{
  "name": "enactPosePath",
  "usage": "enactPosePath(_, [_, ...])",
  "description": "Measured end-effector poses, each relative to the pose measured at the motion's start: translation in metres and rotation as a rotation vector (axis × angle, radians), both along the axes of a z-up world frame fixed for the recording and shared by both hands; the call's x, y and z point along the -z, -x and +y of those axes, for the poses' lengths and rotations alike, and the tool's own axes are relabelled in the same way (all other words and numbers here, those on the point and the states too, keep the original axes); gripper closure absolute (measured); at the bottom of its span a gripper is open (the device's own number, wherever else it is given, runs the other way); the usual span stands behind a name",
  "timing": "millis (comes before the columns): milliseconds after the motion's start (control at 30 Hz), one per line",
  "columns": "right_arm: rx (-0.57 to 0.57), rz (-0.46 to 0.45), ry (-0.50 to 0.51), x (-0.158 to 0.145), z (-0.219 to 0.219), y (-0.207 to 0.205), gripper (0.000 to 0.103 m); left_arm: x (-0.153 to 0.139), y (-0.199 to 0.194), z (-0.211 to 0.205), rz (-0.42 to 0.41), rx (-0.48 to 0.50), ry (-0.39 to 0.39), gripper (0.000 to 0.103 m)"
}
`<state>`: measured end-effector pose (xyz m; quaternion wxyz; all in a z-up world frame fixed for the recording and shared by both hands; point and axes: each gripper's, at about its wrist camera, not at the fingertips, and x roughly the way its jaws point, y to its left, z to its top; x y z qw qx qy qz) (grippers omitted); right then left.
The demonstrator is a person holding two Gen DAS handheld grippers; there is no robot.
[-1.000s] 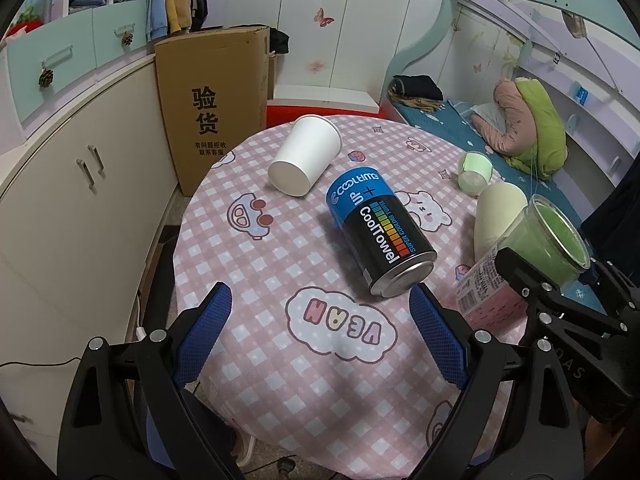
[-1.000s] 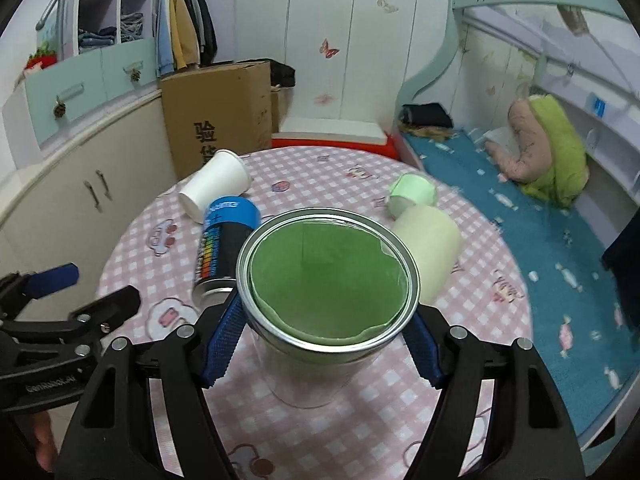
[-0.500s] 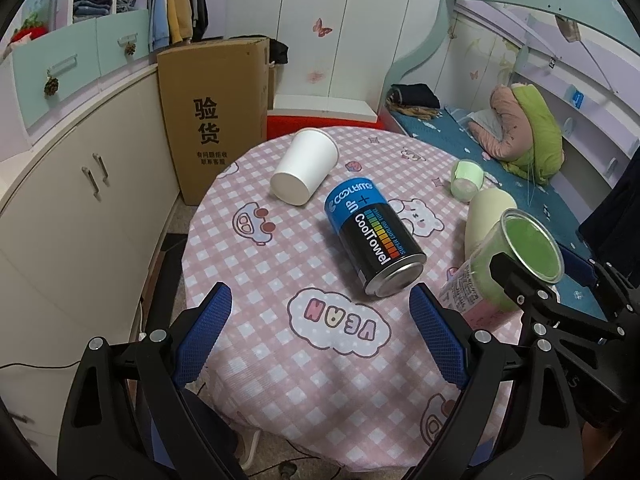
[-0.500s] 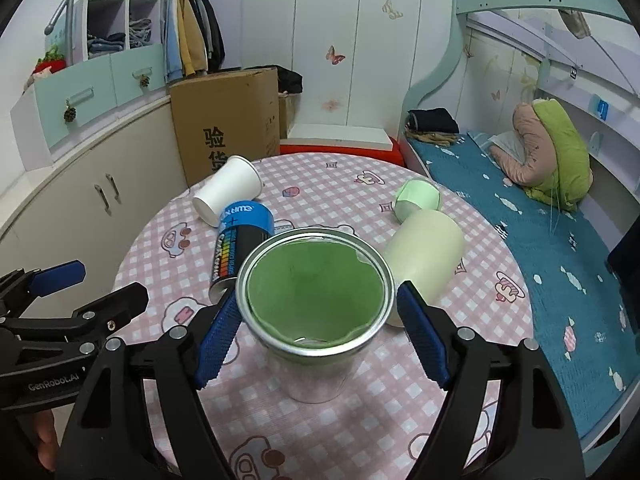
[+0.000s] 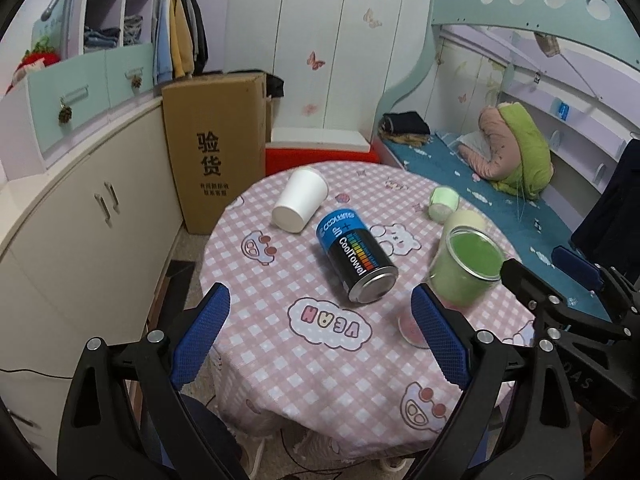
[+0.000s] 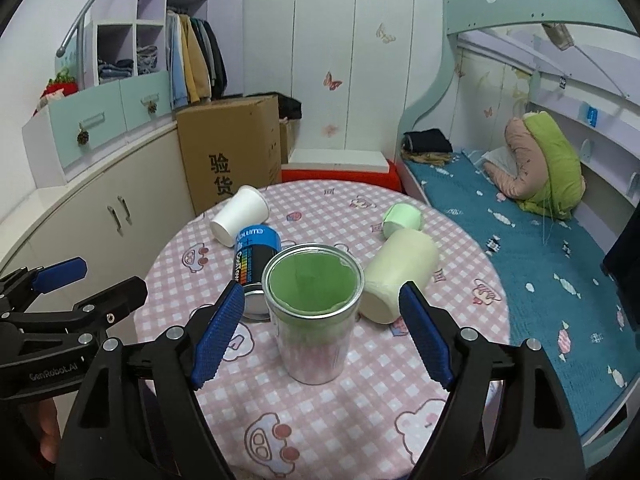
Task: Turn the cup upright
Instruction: 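Lower the upright jar onto the table with the right gripper, then open the right gripper and pull it back from the jar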
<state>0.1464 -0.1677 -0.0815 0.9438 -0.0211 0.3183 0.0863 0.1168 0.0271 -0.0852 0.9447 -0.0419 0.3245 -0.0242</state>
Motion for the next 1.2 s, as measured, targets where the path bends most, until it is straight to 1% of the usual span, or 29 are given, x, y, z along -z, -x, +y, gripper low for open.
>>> enactPosePath(267, [0.009, -0.095, -0.029, -0.033, -0.012, 0.047, 0.026, -0.025, 0.037, -0.010, -0.084, 0.010, -0.010, 0.010])
enactPosePath(333, [0.014, -0.119, -0.037, -0.041, -0.017, 0.057, 0.011, -0.030, 0.046, -0.014, -0.106, 0.013, -0.014, 0.010])
enactPosePath(367, [0.018, -0.142, -0.041, -0.046, -0.019, 0.066, 0.007, -0.033, 0.051, -0.015, -0.116, 0.017, -0.016, 0.010])
enactPosePath(500, [0.016, -0.189, -0.048, -0.060, -0.023, 0.089, 0.007, -0.043, 0.071, -0.020, -0.165, 0.027, -0.014, 0.010])
enactPosePath(533, [0.016, -0.204, -0.051, -0.064, -0.023, 0.095, 0.007, -0.045, 0.076, -0.021, -0.175, 0.029, -0.014, 0.008])
enactPosePath(667, [0.006, -0.250, -0.060, -0.075, -0.023, 0.119, 0.007, -0.054, 0.098, -0.023, -0.224, 0.025, -0.021, 0.007])
enactPosePath(867, [0.000, -0.305, -0.041, -0.087, -0.019, 0.146, 0.007, -0.066, 0.123, -0.023, -0.285, 0.017, -0.024, 0.007])
enactPosePath(1000, [0.008, -0.333, -0.038, -0.091, -0.021, 0.159, 0.007, -0.071, 0.133, -0.022, -0.312, 0.014, -0.027, 0.007])
enactPosePath(1200, [0.007, -0.345, -0.044, -0.090, -0.023, 0.168, 0.007, -0.074, 0.144, -0.024, -0.345, 0.001, -0.043, 0.007])
